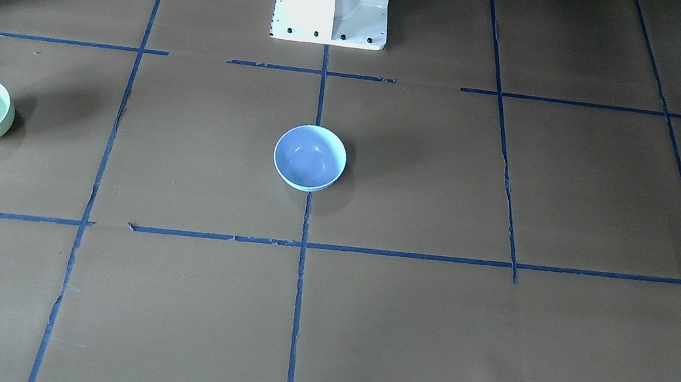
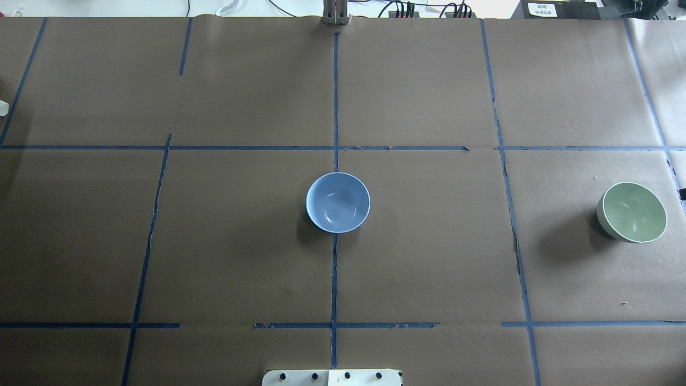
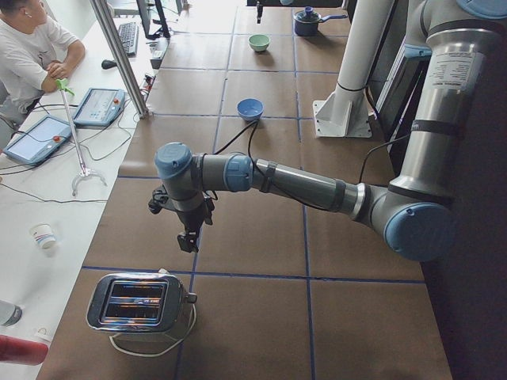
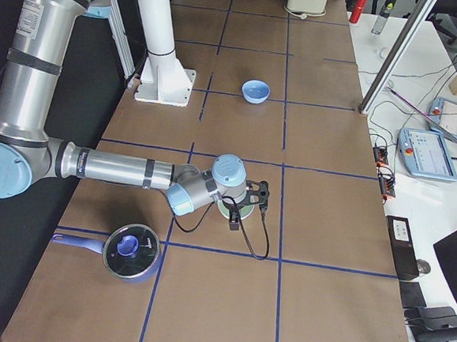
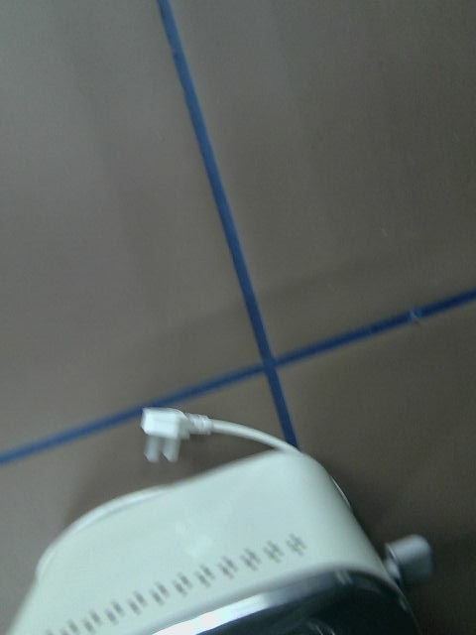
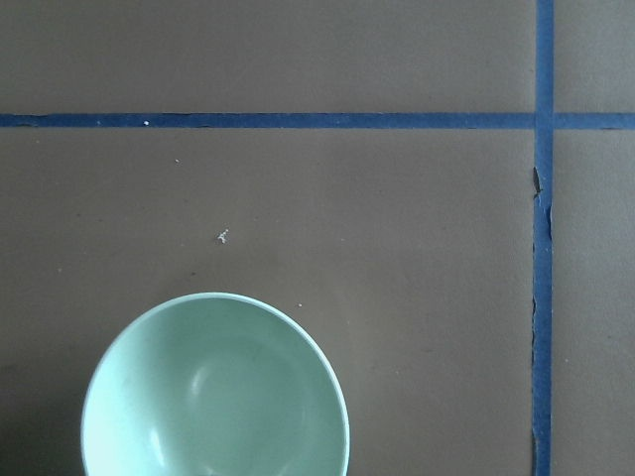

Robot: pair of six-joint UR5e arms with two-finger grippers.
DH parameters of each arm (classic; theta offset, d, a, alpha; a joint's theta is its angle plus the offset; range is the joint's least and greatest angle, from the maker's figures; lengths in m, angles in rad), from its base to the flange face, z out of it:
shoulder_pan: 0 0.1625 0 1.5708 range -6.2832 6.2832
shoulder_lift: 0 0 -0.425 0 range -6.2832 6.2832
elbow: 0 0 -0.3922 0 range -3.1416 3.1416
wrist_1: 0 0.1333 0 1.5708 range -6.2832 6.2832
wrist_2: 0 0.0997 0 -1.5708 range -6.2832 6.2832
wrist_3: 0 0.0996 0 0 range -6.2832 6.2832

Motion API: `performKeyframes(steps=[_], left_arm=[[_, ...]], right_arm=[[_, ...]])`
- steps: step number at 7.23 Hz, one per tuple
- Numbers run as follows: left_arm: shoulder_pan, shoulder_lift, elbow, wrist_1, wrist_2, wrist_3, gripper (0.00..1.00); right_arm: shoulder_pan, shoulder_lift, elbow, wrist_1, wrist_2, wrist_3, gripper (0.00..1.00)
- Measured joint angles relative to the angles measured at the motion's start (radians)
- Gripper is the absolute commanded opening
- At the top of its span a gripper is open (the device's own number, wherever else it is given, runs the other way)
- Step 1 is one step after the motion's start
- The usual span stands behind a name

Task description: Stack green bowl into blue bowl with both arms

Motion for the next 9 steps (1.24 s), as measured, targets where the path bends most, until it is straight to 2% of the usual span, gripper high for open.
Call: performKeyframes(steps=[3,4,5,6,7,9], left_arm=[[-0.036,0.020,0.024,-0.002,-0.033,0.046,1.00],[-0.037,0.020,0.024,-0.002,-0.033,0.046,1.00],[-0.037,0.021,0.022,-0.002,-0.033,0.046,1.00],[-0.038,0.022,0.019,-0.002,-0.033,0.044,1.00],[-0.038,0.026,0.018,-0.002,-0.034,0.042,1.00],[-0.038,0.033,0.016,-0.003,-0.033,0.039,1.00]], right_arm=[[-0.079,0.030,-0.097,0.098,-0.055,0.081,0.85],[-0.104,0.050,-0.120,0.104,-0.062,0.093,0.76],[-0.127,0.067,-0.137,0.104,-0.065,0.098,0.62],[-0.143,0.086,-0.160,0.105,-0.065,0.100,0.06],[-0.152,0.101,-0.179,0.109,-0.064,0.104,0.00],[-0.154,0.102,-0.182,0.137,-0.053,0.113,0.00]])
